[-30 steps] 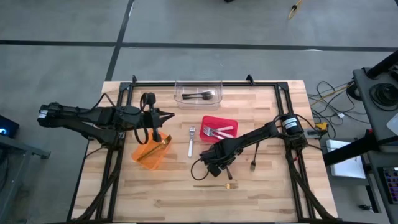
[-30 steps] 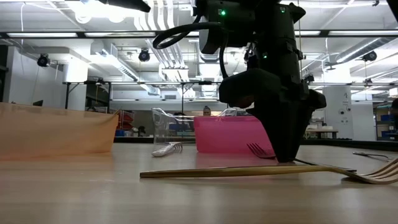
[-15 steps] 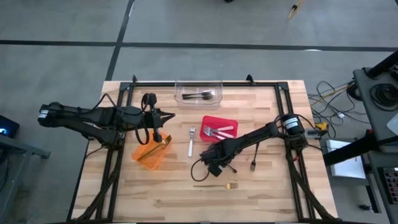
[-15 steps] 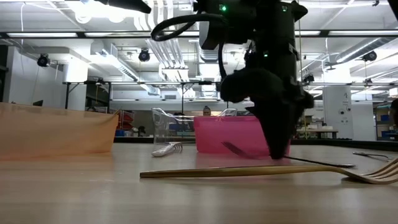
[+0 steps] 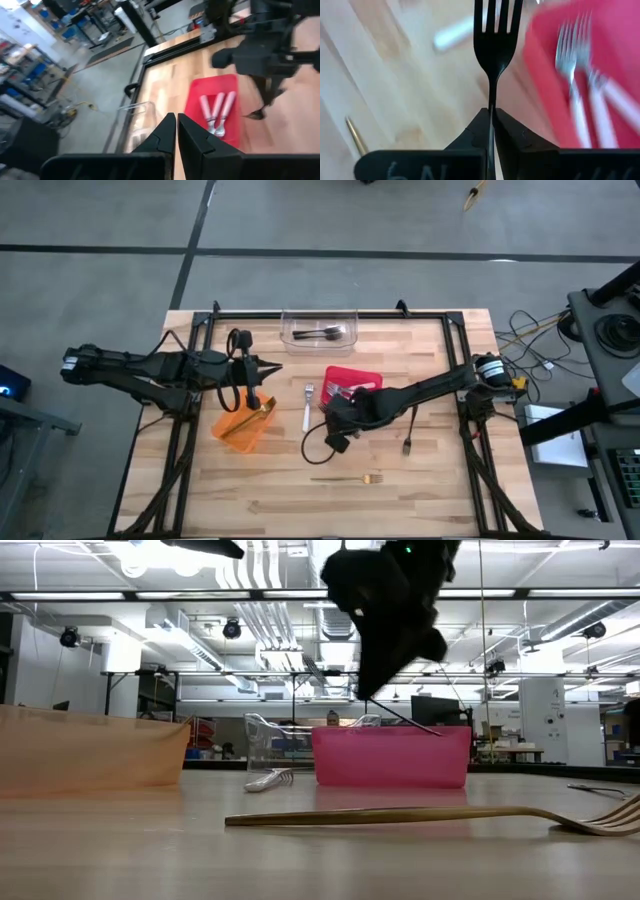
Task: Sort silverware by color (type)
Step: Put the black fork into the transparent bin
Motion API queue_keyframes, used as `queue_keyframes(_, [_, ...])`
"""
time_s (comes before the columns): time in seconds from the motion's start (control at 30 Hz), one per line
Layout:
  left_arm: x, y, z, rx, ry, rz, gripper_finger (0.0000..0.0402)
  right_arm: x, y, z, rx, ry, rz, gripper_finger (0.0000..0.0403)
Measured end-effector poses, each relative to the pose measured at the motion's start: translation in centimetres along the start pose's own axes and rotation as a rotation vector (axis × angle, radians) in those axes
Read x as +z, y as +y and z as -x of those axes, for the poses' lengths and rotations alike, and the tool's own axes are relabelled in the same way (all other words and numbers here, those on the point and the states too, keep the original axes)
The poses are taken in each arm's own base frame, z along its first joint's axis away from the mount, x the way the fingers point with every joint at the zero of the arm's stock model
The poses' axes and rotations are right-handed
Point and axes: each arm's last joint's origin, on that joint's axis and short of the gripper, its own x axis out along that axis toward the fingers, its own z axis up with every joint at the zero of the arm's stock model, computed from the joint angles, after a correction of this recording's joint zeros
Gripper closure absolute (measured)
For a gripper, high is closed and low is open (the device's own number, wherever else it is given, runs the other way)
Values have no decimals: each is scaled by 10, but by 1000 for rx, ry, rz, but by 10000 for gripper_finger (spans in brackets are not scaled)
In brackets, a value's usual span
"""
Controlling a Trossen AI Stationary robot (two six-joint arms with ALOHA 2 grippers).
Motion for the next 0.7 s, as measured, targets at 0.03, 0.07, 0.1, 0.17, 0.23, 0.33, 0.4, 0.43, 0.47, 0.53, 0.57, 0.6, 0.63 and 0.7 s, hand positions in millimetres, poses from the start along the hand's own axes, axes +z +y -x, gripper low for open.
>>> queue_keyframes(0.03, [0, -1, 0, -21, -7, 7, 401, 3, 0, 4, 1, -44, 16, 393])
queue_keyframes(0.07, [0, -1, 0, -43, -13, 13, 401, 6, 0, 9, -5, -88, 33, 393])
queue_keyframes(0.1, [0, -2, 0, -55, -17, 19, 401, 9, 0, 13, -16, -134, 51, 393])
queue_keyframes(0.17, [-1, -3, 0, -65, -17, 27, 401, 15, 0, 22, -47, -228, 86, 393])
queue_keyframes(0.23, [-1, -3, -1, -66, -14, 37, 401, 20, -1, 28, -95, -304, 119, 393])
queue_keyframes(0.33, [-2, -3, -1, -66, -10, 59, 401, 27, -1, 35, -146, -405, 172, 394])
queue_keyframes(0.4, [-2, -4, -3, -67, -6, 71, 401, 31, 0, 40, -163, -468, 203, 394])
queue_keyframes(0.43, [-2, -5, -4, -69, -1, 74, 401, 32, 0, 42, -162, -497, 218, 394])
queue_keyframes(0.47, [-2, -5, -5, -70, 3, 78, 401, 32, 0, 42, -159, -512, 241, 394])
queue_keyframes(0.53, [-3, -7, -9, -73, 14, 82, 401, 32, -1, 43, -152, -540, 277, 394])
queue_keyframes(0.57, [-3, -9, -11, -75, 22, 80, 401, 31, -3, 43, -153, -549, 295, 394])
queue_keyframes(0.6, [-4, -10, -14, -77, 32, 78, 401, 30, -5, 43, -154, -558, 306, 394])
queue_keyframes(0.63, [-5, -12, -16, -78, 41, 75, 401, 29, -7, 44, -150, -571, 307, 394])
queue_keyframes(0.7, [-6, -15, -22, -80, 57, 73, 401, 29, -13, 47, -143, -613, 306, 394])
